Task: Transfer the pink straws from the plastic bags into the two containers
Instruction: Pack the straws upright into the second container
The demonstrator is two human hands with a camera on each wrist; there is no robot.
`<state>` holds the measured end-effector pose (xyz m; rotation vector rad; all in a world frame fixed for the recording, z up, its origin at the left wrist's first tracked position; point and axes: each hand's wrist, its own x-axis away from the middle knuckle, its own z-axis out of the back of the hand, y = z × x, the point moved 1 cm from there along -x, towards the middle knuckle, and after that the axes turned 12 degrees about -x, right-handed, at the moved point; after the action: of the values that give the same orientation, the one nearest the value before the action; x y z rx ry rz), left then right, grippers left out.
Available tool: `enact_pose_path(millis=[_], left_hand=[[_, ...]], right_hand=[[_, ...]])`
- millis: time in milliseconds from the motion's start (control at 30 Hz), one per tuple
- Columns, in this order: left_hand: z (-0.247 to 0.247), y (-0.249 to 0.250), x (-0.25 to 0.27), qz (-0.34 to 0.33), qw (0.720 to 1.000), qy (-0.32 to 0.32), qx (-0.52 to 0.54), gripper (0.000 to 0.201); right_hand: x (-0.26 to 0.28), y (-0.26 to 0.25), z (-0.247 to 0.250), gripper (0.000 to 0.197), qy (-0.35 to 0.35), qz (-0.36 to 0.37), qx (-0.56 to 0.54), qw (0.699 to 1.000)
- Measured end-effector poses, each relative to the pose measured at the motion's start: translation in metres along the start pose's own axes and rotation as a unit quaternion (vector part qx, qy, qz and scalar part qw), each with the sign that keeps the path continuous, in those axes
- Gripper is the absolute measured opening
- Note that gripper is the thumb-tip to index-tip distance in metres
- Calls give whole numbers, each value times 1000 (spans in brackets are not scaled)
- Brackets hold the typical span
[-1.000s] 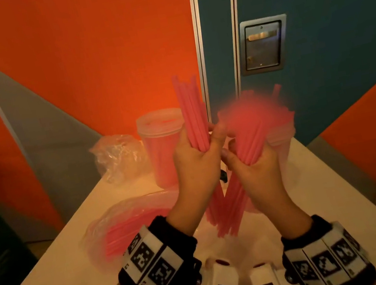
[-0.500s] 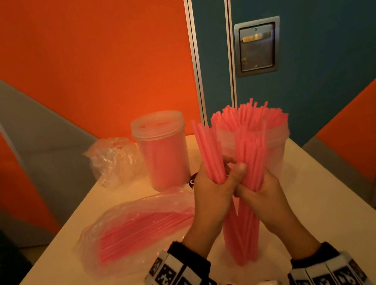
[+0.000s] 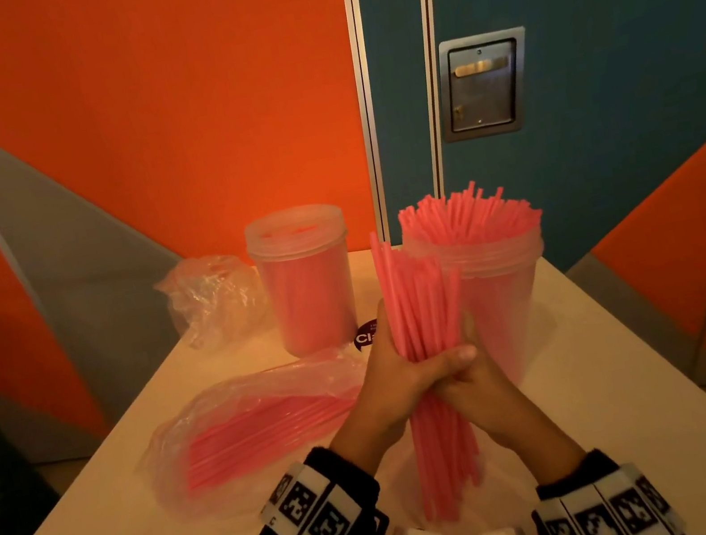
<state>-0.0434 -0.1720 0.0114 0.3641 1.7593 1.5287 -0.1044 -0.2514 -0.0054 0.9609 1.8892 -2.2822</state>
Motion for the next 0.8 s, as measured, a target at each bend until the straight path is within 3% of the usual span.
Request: enact_pose_path(millis=[67, 100, 233, 433, 533, 667, 733, 800], left_hand=[[2, 2, -2, -3, 1000, 3, -16, 84], [2, 3, -2, -5, 1000, 12, -19, 76], [2, 2, -2, -22, 997, 65, -24, 48], [-2, 3, -2, -16, 990, 132, -41, 52], [0, 8, -4, -10, 990, 124, -67, 24], [2, 19, -6, -29, 989, 120, -76, 35], [3, 25, -8, -44, 988, 113, -93, 36], [5, 26, -10, -42, 986, 108, -118, 33]], right_hand=[[0, 0, -1, 22, -62, -76, -12, 995], [0, 0, -2, 27, -68, -78, -34, 994], [0, 3, -13, 82, -65, -36, -42, 996], [-8, 5, -11, 118, -103, -15, 41, 994], [-15, -7, -6, 125, -95, 28, 61, 993], [-25, -12, 1, 133, -40, 97, 172, 980], [-26, -13, 0, 131, 14, 84, 168, 982], [-21, -9, -6, 116, 56, 28, 123, 990]])
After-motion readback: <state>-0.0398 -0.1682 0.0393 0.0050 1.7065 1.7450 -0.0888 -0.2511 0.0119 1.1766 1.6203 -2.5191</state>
